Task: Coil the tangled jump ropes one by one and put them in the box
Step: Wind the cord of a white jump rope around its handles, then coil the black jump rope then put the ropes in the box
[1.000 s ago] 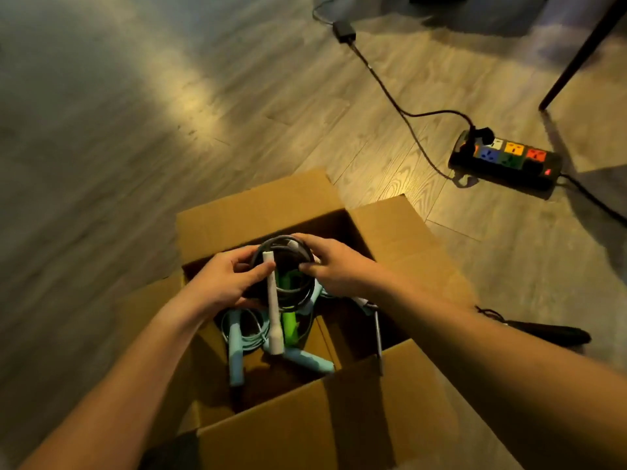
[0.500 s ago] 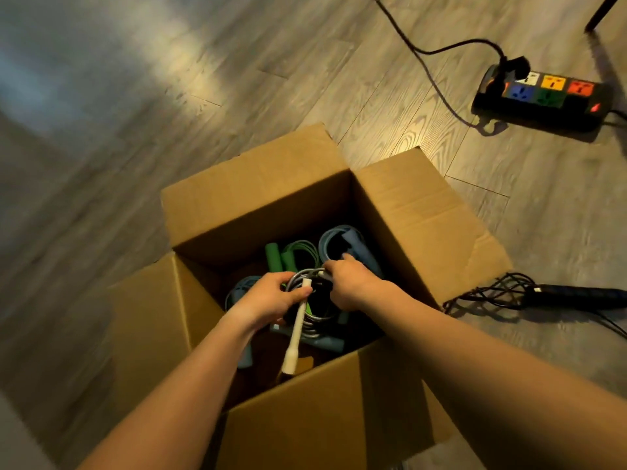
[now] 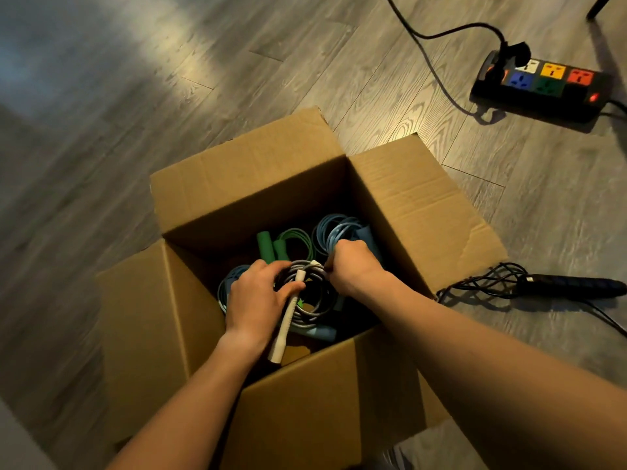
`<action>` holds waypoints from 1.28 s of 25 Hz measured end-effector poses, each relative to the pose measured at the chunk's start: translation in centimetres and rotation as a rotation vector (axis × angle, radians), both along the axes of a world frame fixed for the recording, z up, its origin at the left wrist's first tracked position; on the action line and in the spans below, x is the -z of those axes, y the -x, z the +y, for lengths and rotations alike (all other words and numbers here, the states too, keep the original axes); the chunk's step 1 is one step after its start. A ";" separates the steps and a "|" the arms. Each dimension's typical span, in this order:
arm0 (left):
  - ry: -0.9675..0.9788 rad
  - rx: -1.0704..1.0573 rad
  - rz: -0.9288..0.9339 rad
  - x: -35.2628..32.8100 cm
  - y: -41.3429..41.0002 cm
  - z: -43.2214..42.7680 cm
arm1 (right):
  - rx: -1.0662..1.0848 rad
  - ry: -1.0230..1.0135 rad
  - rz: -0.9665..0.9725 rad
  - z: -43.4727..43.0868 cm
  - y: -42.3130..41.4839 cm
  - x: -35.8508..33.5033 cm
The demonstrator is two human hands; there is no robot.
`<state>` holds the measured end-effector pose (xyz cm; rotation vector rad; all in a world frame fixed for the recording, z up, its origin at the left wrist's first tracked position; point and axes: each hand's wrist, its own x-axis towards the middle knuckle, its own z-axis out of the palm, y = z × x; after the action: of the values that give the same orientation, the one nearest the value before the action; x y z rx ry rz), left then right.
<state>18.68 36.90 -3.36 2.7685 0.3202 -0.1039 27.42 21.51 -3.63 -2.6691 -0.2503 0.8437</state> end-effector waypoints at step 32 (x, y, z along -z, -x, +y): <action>0.000 0.741 0.255 -9.9 -2.9 -32.0 | 0.756 -0.339 0.066 -32.8 10.9 -9.1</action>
<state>21.57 4.89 6.51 2.7219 -0.6566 -0.6339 16.51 -11.25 5.50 -2.1399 0.5528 0.5669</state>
